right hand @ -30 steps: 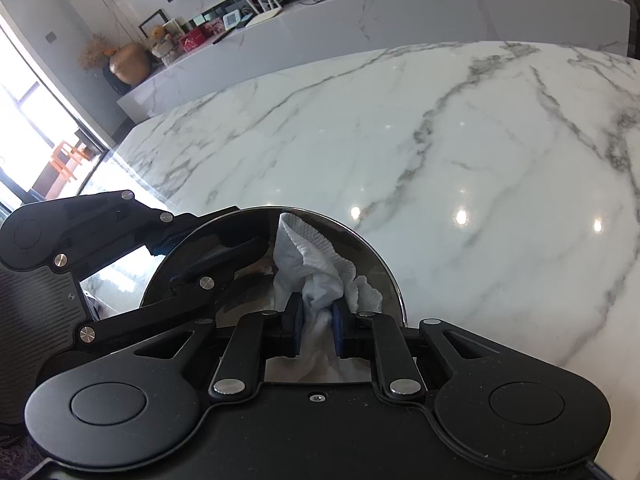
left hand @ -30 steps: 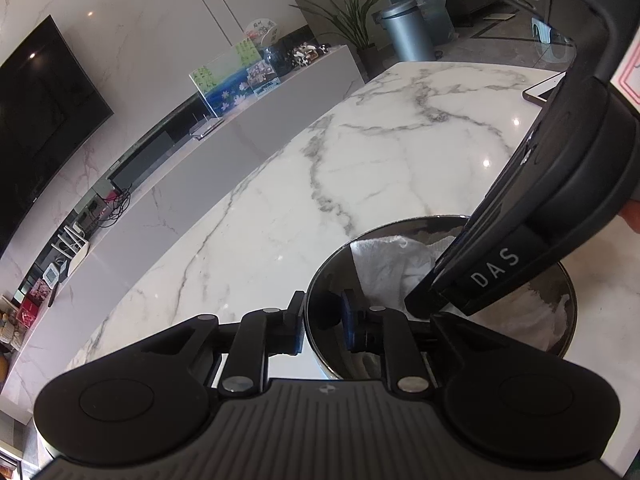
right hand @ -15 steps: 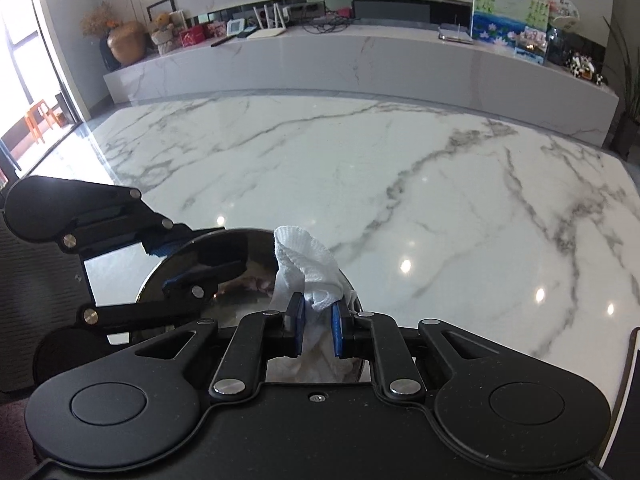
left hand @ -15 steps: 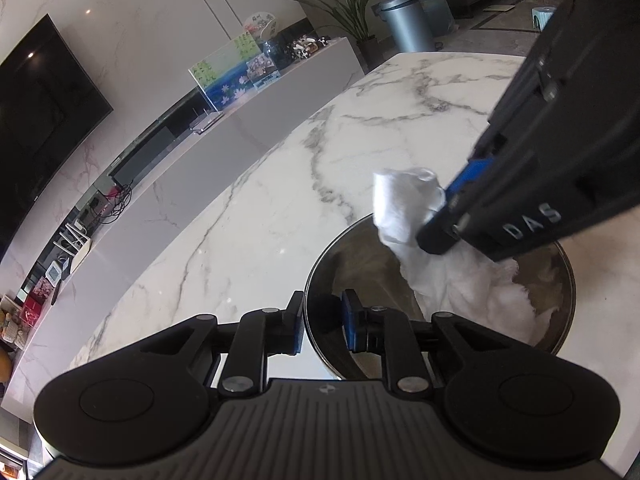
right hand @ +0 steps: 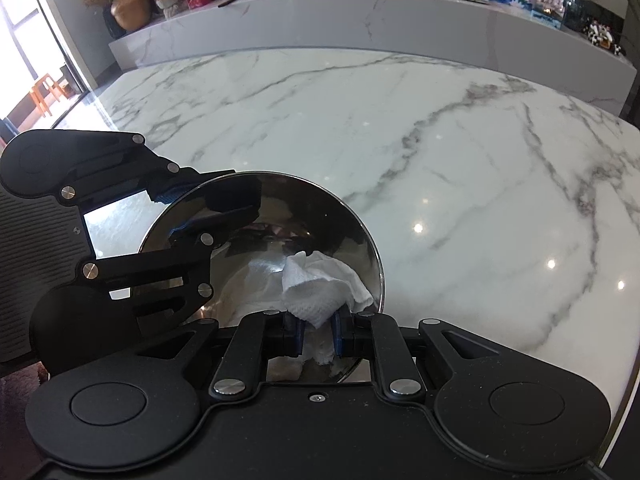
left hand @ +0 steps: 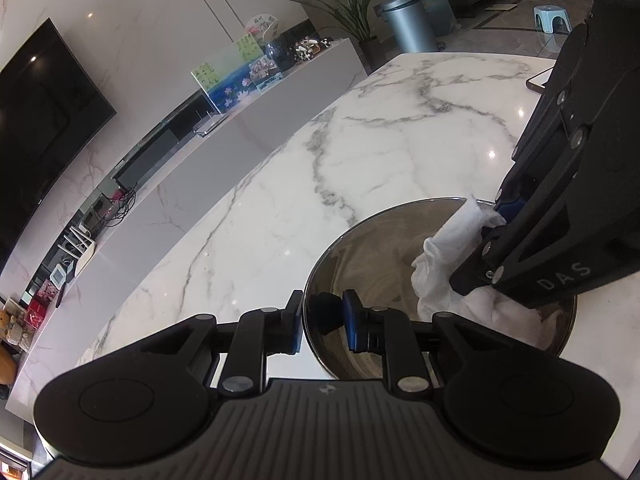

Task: Clean bowl
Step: 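Wipe the tissue around the bowl wall with the right gripper while the left gripper holds the rim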

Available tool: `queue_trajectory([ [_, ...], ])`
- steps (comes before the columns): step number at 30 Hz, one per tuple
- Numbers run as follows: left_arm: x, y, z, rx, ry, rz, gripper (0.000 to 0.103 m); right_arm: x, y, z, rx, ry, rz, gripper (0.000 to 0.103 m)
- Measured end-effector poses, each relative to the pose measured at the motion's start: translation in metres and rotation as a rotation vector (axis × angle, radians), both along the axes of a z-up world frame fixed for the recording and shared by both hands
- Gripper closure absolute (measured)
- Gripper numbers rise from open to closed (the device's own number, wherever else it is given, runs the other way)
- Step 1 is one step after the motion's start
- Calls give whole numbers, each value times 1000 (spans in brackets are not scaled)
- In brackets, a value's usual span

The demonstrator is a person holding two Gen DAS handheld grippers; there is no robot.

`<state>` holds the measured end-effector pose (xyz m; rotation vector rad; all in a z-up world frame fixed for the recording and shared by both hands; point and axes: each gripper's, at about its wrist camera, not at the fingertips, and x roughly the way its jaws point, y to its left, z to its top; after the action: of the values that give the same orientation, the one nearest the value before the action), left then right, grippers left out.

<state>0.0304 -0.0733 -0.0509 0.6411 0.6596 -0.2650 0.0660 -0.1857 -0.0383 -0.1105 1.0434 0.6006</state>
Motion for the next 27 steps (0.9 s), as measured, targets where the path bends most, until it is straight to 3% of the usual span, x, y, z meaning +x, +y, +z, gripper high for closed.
queue_trajectory([
  [6, -1, -1, 1, 3, -2, 22, 85, 0, 2, -3, 12, -8, -28, 92],
  [17, -2, 11, 7, -80, 98, 90, 77, 2, 3, -6, 39, -18, -66, 96],
  [27, -3, 14, 6, -67, 96, 80, 84, 3, 5, -4, 27, -27, -54, 95],
])
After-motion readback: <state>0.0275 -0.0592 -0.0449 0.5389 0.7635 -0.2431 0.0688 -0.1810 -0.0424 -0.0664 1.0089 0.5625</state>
